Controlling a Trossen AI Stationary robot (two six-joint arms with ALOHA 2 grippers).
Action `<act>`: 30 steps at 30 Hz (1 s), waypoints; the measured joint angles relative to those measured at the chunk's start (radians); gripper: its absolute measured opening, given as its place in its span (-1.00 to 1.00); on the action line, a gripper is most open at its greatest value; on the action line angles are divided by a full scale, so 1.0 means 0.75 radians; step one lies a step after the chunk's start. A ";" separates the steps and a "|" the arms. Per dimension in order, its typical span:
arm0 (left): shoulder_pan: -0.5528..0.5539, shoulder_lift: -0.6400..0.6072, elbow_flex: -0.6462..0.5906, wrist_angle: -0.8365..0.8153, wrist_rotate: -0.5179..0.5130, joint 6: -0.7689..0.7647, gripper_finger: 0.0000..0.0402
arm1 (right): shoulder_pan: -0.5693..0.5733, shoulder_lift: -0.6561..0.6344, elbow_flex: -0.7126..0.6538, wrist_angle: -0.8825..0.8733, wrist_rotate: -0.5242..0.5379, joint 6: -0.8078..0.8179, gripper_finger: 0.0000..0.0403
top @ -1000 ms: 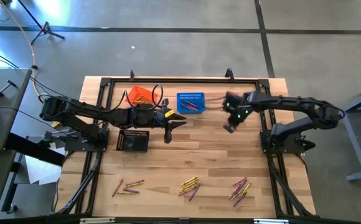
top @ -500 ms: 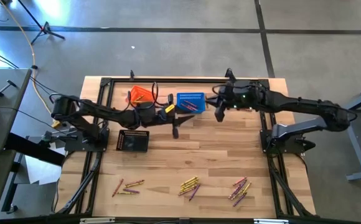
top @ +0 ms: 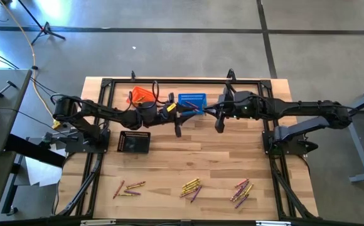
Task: Sort crayons
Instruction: Put the yellow crayon into the orange bin
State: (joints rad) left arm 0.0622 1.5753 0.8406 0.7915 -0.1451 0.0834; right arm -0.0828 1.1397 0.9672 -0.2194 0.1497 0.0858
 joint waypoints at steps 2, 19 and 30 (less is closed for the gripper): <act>-0.004 0.000 0.000 -0.025 -0.005 0.036 -0.44 | 0.001 0.001 0.000 -0.001 0.000 0.003 -0.96; -0.025 0.000 0.000 -0.033 -0.090 0.029 -0.02 | 0.001 0.072 0.000 0.139 -0.061 -0.145 -0.96; -0.026 -0.001 0.001 -0.026 -0.053 0.005 -0.03 | 0.001 0.169 0.000 0.321 -0.073 -0.292 -0.96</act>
State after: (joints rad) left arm 0.0429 1.5749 0.8410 0.7720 -0.1850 0.0872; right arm -0.0822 1.2664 0.9672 0.0213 0.0952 -0.1328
